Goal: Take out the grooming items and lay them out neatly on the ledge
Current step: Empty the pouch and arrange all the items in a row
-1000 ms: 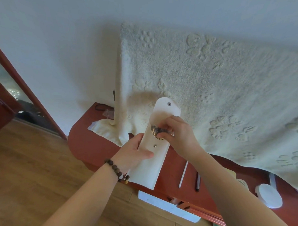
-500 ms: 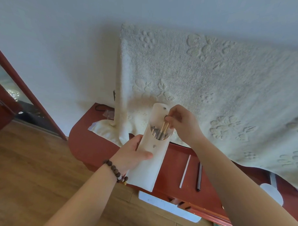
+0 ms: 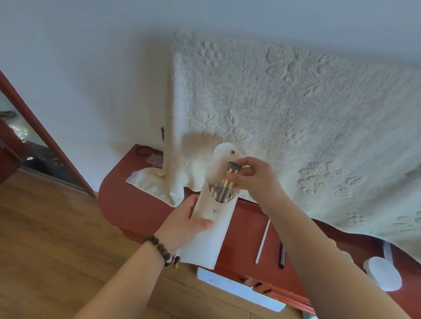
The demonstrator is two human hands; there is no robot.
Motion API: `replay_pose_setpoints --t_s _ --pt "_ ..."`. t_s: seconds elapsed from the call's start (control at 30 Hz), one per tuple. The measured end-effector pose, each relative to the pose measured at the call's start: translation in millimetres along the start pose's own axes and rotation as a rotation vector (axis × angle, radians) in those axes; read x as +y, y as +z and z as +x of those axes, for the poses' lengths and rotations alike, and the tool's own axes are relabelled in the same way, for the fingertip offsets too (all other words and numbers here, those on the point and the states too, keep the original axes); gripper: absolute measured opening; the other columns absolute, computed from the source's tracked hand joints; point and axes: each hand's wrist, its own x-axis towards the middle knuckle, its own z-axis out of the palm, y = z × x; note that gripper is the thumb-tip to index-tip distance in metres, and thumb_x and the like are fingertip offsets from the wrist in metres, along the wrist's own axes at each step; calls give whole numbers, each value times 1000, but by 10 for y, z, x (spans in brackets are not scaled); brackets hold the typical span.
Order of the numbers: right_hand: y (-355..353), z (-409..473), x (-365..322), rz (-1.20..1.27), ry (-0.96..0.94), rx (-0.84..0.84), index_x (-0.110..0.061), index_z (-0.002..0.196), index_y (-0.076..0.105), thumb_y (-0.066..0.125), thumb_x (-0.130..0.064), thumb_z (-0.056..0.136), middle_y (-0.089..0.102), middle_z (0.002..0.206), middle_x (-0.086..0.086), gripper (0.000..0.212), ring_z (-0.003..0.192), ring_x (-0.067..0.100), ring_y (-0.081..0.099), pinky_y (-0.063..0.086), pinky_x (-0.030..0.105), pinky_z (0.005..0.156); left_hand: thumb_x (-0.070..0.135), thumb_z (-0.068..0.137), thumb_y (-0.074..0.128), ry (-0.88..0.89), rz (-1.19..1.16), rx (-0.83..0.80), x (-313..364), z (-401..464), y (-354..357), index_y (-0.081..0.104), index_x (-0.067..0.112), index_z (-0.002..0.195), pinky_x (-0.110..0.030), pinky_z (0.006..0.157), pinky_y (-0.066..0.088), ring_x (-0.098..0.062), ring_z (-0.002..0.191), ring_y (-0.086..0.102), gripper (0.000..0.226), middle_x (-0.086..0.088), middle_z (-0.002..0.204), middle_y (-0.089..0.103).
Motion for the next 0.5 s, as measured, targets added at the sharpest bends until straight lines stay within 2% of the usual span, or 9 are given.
replay_pose_setpoints --t_s 0.1,0.17,0.27,0.5 --pt "-24 70 -12 115 22 -10 -7 92 61 72 7 76 56 83 23 24 73 29 64 60 43 71 20 69 73 -11 19 -1 -59 -29 -35 55 23 116 -48 92 52 -16 100 67 50 2 109 69" --pt "-52 114 -23 158 27 11 -3 96 60 70 7 78 57 81 20 23 69 26 64 59 47 73 19 70 72 -22 41 -5 -115 -59 -67 56 24 114 -46 90 53 -15 99 67 47 2 108 69" --pt "-125 167 -34 215 32 72 1 103 58 68 6 80 62 78 13 26 66 19 67 60 44 72 19 70 72 -49 56 -3 -227 -118 -144 57 24 114 -44 89 54 -15 97 68 46 2 108 70" --pt "-287 219 101 234 57 110 2 106 58 68 5 81 62 81 13 27 71 21 66 61 40 70 19 64 72 -167 -2 100 -477 -227 -383 58 21 109 -46 81 57 -20 90 70 47 -3 102 71"
